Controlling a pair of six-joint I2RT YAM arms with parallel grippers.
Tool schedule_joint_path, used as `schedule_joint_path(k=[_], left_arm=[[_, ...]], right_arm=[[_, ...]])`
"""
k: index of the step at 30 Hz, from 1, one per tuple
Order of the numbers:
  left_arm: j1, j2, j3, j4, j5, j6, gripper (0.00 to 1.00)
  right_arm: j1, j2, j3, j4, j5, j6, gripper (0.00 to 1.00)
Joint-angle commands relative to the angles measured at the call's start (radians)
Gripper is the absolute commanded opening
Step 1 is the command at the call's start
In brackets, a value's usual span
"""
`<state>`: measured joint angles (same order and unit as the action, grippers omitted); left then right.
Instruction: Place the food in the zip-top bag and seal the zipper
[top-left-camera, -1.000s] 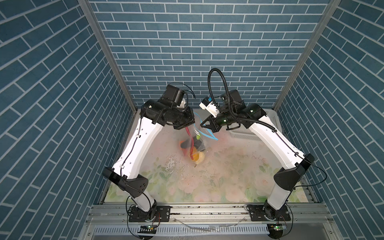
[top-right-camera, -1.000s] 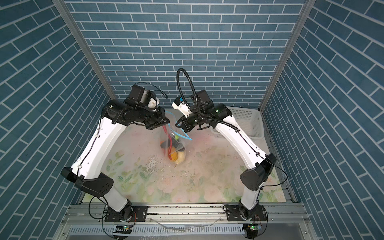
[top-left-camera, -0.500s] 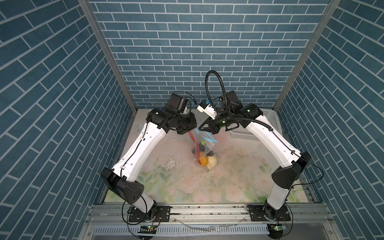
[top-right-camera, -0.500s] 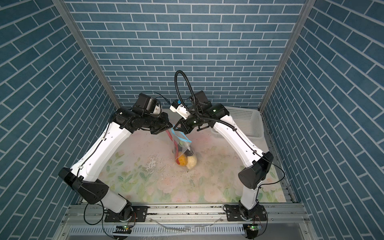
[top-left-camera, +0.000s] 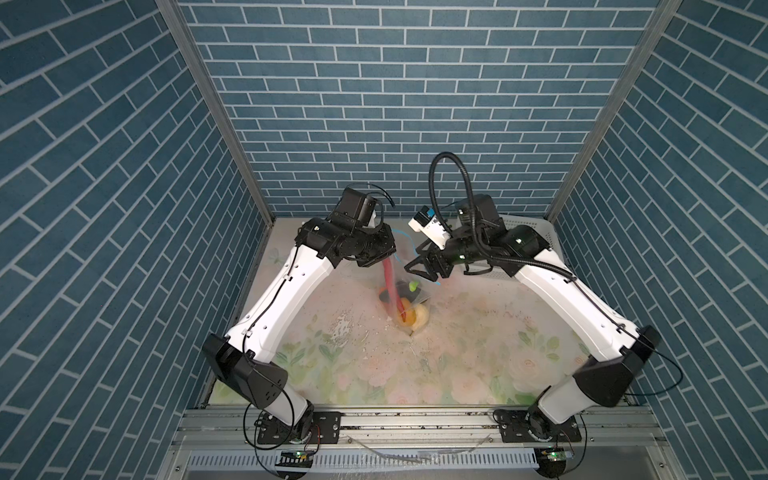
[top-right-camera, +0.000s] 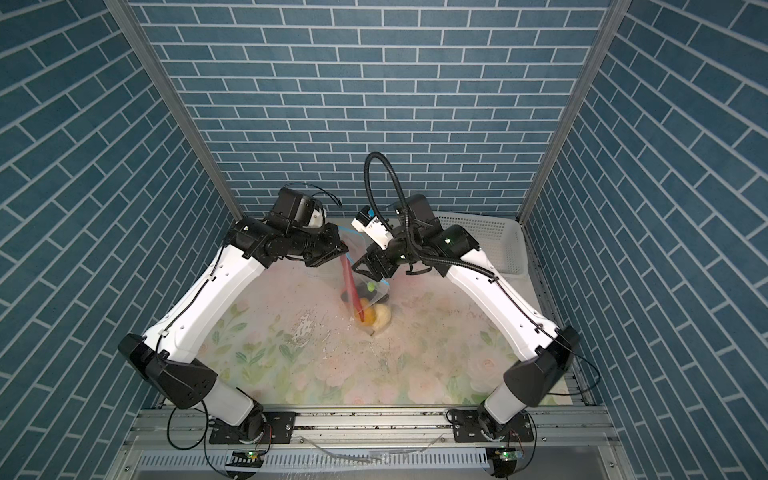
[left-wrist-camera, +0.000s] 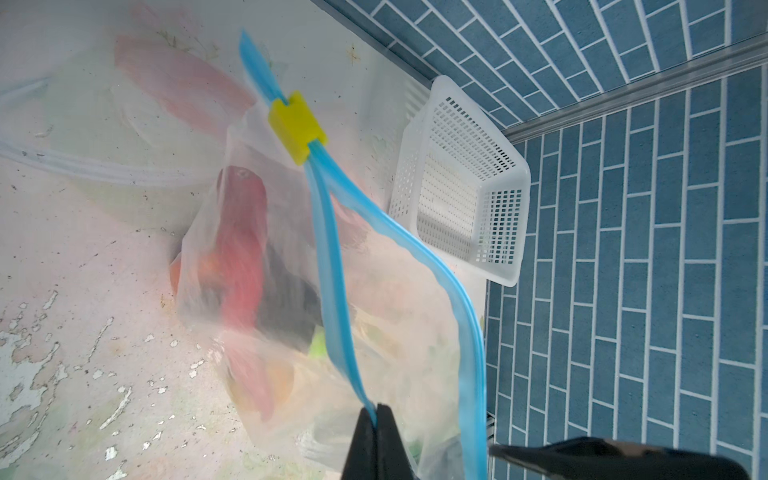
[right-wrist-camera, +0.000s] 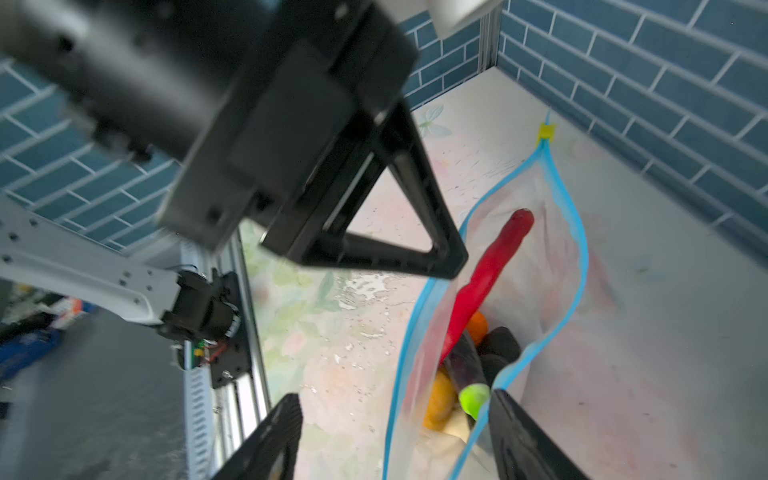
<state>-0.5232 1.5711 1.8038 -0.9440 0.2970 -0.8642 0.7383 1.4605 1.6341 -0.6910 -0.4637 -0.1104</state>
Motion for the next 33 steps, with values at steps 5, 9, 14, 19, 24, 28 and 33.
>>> schedule_joint_path(k=[5, 9, 14, 19, 24, 28, 33], left_arm=[[-0.004, -0.004, 0.0, 0.034, 0.019, 0.003, 0.0], [-0.003, -0.001, -0.001, 0.036, 0.019, 0.001, 0.0], [-0.003, -0.01, -0.015, 0.039, 0.011, 0.0, 0.0], [-0.004, -0.006, -0.011, 0.037, 0.009, -0.001, 0.0], [-0.004, -0.008, -0.012, 0.037, 0.007, -0.001, 0.0], [-0.004, -0.008, -0.02, 0.046, 0.011, -0.006, 0.0], [-0.003, -0.015, -0.015, 0.037, -0.011, 0.002, 0.0]], right_arm=[[0.0, -0.304, -0.459, 0.54, 0.101, -0.093, 0.91], [0.001, -0.342, -0.576, 0.614, 0.137, -0.075, 0.88], [0.001, -0.353, -0.646, 0.688, 0.162, -0.04, 0.73], [0.002, -0.353, -0.657, 0.691, 0.13, -0.019, 0.5], [0.001, -0.363, -0.668, 0.696, 0.119, -0.008, 0.24], [0.001, -0.361, -0.665, 0.682, 0.122, -0.014, 0.17], [0.002, -0.364, -0.657, 0.673, 0.135, -0.006, 0.01]])
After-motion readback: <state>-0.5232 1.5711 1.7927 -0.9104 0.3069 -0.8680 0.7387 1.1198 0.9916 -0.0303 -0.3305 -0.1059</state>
